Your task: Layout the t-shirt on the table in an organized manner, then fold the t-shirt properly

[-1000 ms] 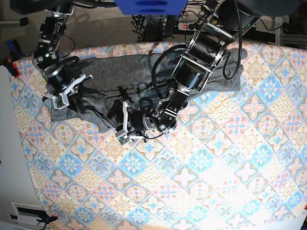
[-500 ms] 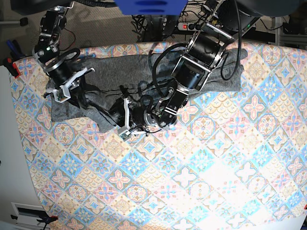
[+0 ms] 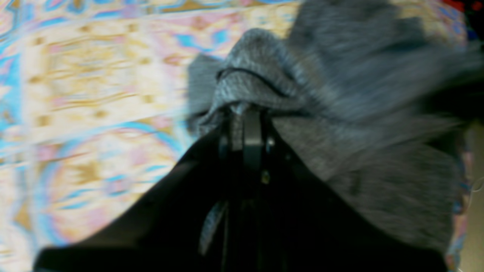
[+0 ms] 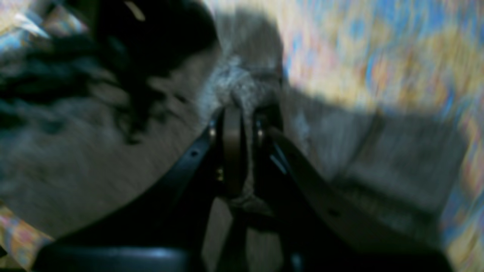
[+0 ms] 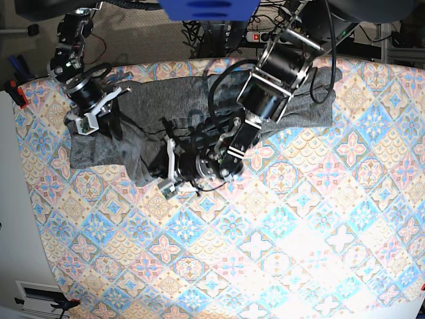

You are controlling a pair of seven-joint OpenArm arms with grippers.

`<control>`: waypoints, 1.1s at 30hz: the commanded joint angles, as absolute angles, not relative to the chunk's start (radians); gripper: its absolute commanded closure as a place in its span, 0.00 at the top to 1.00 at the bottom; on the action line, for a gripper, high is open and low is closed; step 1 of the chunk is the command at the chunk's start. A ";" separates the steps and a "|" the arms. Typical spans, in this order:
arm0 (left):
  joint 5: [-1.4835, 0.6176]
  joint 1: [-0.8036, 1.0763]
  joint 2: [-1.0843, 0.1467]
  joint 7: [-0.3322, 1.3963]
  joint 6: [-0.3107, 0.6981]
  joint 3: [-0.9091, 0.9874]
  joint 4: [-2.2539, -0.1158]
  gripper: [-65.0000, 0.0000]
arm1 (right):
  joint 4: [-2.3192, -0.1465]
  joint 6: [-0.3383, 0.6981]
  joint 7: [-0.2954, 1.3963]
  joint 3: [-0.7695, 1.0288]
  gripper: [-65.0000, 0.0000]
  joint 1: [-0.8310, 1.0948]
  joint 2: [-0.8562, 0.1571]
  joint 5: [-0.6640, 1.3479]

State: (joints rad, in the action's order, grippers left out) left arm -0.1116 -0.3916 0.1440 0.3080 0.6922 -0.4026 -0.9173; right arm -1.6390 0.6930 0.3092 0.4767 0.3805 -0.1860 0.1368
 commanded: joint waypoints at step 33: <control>-0.130 -0.157 -0.038 0.288 0.698 -0.400 -1.362 0.56 | -1.561 0.698 0.268 0.489 0.36 0.378 -0.200 0.160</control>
